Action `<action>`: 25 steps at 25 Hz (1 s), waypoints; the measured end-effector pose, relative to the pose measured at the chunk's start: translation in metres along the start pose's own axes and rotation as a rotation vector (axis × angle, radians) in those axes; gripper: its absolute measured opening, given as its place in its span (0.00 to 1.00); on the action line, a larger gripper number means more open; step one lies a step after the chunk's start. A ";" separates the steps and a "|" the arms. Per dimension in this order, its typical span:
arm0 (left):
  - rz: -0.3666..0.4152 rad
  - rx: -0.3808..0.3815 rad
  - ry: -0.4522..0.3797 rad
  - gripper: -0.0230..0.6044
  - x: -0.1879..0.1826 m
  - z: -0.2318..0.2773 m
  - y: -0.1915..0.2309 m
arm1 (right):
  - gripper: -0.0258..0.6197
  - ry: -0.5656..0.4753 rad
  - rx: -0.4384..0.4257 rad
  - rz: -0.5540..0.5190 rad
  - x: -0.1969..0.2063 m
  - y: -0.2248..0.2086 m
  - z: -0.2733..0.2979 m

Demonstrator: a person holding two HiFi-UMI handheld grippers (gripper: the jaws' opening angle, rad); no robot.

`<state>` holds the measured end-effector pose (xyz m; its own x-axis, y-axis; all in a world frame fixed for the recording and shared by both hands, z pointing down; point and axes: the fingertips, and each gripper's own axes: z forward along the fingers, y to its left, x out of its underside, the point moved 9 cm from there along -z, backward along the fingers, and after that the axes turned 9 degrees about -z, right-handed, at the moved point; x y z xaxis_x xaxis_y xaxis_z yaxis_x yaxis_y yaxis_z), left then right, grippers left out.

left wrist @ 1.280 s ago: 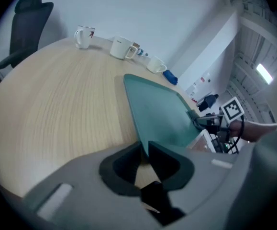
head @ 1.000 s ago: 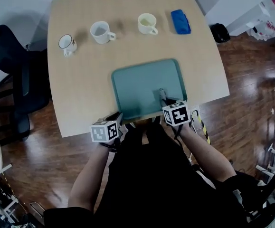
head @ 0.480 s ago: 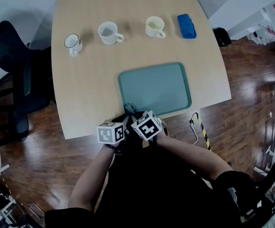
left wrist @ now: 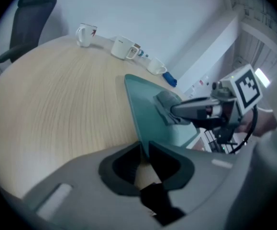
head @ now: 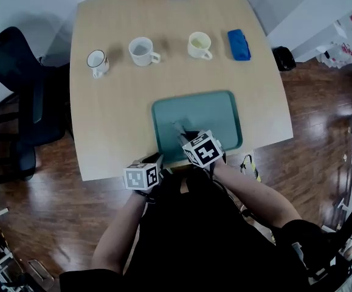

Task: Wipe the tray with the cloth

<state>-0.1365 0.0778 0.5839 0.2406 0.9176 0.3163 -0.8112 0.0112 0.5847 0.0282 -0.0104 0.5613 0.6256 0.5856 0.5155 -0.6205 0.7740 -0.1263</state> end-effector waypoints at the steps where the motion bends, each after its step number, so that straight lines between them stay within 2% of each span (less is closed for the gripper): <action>1: 0.000 0.001 -0.002 0.13 0.001 0.000 -0.001 | 0.08 0.007 0.013 -0.028 -0.005 -0.012 0.000; 5: 0.035 -0.042 -0.004 0.13 -0.004 -0.004 -0.004 | 0.08 0.029 0.034 -0.216 -0.043 -0.044 0.008; 10: 0.059 -0.062 0.013 0.12 -0.004 -0.001 -0.009 | 0.08 0.052 -0.017 -0.529 -0.098 -0.044 0.030; 13: 0.023 -0.061 0.001 0.11 -0.003 -0.002 -0.008 | 0.08 0.087 -0.010 -0.747 -0.113 -0.033 0.051; 17: 0.002 -0.063 -0.012 0.11 -0.002 -0.004 -0.009 | 0.08 0.146 0.008 -1.012 -0.106 -0.014 0.070; 19: -0.004 -0.063 -0.018 0.11 -0.003 -0.004 -0.008 | 0.08 0.142 -0.042 -1.068 -0.099 -0.001 0.066; 25: -0.025 -0.048 -0.030 0.11 0.000 -0.003 -0.004 | 0.08 0.189 -0.341 -1.145 -0.049 0.048 0.038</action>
<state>-0.1349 0.0792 0.5792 0.2761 0.9046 0.3248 -0.8292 0.0533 0.5564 -0.0504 -0.0114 0.5625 0.8079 -0.4768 0.3463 0.4772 0.8742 0.0904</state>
